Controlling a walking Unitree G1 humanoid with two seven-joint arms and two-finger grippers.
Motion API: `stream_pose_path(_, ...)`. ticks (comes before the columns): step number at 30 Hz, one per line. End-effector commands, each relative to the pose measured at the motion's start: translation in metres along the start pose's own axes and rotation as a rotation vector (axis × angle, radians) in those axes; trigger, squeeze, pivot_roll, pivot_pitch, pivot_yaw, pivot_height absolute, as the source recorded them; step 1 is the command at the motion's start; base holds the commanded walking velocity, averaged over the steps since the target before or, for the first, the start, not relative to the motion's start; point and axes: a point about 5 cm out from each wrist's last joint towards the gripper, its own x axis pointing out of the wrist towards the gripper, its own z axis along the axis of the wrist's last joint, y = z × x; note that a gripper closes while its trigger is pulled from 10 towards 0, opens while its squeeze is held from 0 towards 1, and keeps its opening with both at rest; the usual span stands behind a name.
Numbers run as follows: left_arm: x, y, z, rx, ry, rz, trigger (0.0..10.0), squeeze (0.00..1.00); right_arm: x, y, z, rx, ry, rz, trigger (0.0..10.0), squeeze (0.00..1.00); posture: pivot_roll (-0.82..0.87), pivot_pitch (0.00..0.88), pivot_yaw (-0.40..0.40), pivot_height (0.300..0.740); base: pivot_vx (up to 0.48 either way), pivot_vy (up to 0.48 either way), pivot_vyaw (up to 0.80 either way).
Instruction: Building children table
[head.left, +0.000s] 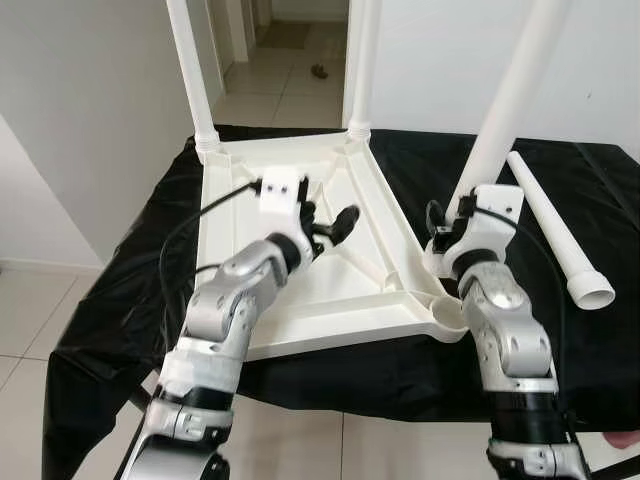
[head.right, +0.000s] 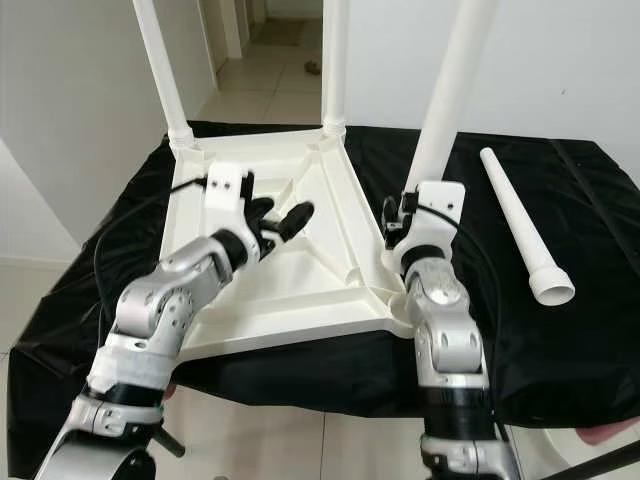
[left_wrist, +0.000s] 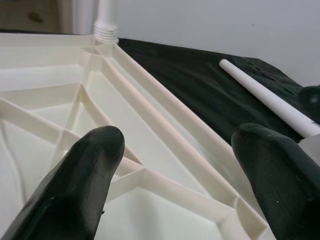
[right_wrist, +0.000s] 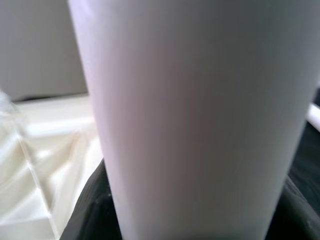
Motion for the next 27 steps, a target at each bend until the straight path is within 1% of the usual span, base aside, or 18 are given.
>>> stream_pose_path(1,-0.001,0.005,-0.007,0.006,0.01,0.062,10.0,0.0,-0.003,0.007,0.006,0.01,-0.057,0.037,10.0,0.0,-0.04,0.0,0.048,0.74,0.0,0.0,0.0)
stream_pose_path(3,-0.002,0.006,-0.009,0.005,0.012,0.066,10.0,0.0,-0.004,0.007,0.005,0.013,-0.062,0.041,10.0,0.0,-0.04,0.0,0.048,0.74,0.0,0.0,0.0)
stream_pose_path(4,-0.004,0.005,-0.012,0.049,0.006,0.065,10.0,0.0,-0.006,0.009,0.002,0.009,-0.069,0.05,10.0,0.0,-0.03,0.0,0.05,0.74,0.0,0.0,0.0)
stream_pose_path(5,-0.004,0.005,-0.012,0.049,0.006,0.065,10.0,0.0,-0.006,0.009,0.002,0.009,-0.069,0.05,10.0,0.0,-0.03,0.0,0.05,0.74,0.0,0.0,0.0)
stream_pose_path(7,-0.008,0.002,-0.019,0.117,-0.001,0.034,10.0,0.0,-0.009,0.01,-0.003,0.007,-0.076,0.056,10.0,0.0,-0.04,0.0,0.052,0.74,0.0,0.0,0.0)
stream_pose_path(8,-0.008,0.002,-0.019,0.117,-0.001,0.034,10.0,0.0,-0.009,0.01,-0.003,0.007,-0.076,0.056,10.0,0.0,-0.04,0.0,0.052,0.74,0.0,0.0,0.0)
stream_pose_path(11,-0.014,-0.004,-0.031,0.21,0.028,-0.052,10.0,0.0,-0.012,0.01,-0.007,0.011,-0.091,0.067,10.0,0.0,-0.03,0.0,0.049,0.74,0.0,0.0,0.0)
stream_pose_path(12,-0.014,-0.004,-0.031,0.21,0.028,-0.052,10.0,0.0,-0.012,0.01,-0.007,0.011,-0.091,0.067,10.0,0.0,-0.03,0.0,0.049,0.74,0.0,0.0,0.0)
stream_pose_path(14,-0.018,-0.01,-0.041,0.294,0.045,-0.111,10.0,0.0,-0.013,0.007,-0.011,-0.016,-0.094,0.058,10.0,0.0,-0.03,0.0,0.049,0.74,0.0,0.0,0.0)
stream_pose_path(15,-0.018,-0.01,-0.041,0.294,0.045,-0.111,10.0,0.0,-0.013,0.007,-0.011,-0.016,-0.094,0.058,10.0,0.0,-0.03,0.0,0.049,0.74,0.0,0.0,0.0)
stream_pose_path(16,-0.02,-0.013,-0.047,0.347,0.059,-0.142,10.0,0.0,-0.014,0.005,-0.013,-0.021,-0.087,0.046,10.0,0.0,-0.03,0.0,0.042,0.74,0.0,0.0,0.0)
stream_pose_path(17,-0.02,-0.013,-0.047,0.347,0.059,-0.142,10.0,0.0,-0.014,0.005,-0.013,-0.021,-0.087,0.046,10.0,0.0,-0.03,0.0,0.042,0.74,0.0,0.0,0.0)
stream_pose_path(19,-0.024,-0.023,-0.058,0.398,0.072,-0.227,10.0,0.0,-0.019,0.002,-0.017,-0.024,-0.075,0.03,10.0,0.0,-0.03,0.0,0.038,0.74,0.0,0.0,0.0)
stream_pose_path(21,-0.024,-0.023,-0.058,0.398,0.072,-0.227,10.0,0.0,-0.019,0.002,-0.017,-0.024,-0.075,0.03,10.0,0.0,-0.03,0.0,0.038,0.74,0.0,0.0,0.0)
stream_pose_path(22,-0.026,-0.029,-0.061,0.407,0.07,-0.266,10.0,0.0,-0.022,0.0,-0.019,-0.023,-0.067,0.022,10.0,0.0,-0.03,0.0,0.037,0.74,0.0,0.0,0.0)
stream_pose_path(25,-0.029,-0.038,-0.064,0.407,0.061,-0.329,10.0,0.0,-0.026,-0.001,-0.022,-0.029,-0.057,0.017,10.0,0.0,-0.04,0.0,0.036,0.74,0.0,0.0,0.0)
stream_pose_path(26,-0.029,-0.038,-0.064,0.407,0.061,-0.329,10.0,0.0,-0.026,-0.001,-0.022,-0.029,-0.057,0.017,10.0,0.0,-0.04,0.0,0.036,0.74,0.0,0.0,0.0)
stream_pose_path(27,-0.03,-0.043,-0.066,0.404,0.061,-0.374,10.0,0.0,-0.028,-0.002,-0.023,-0.031,-0.054,0.014,10.0,0.0,-0.04,0.005,0.036,0.74,0.0,0.0,0.0)
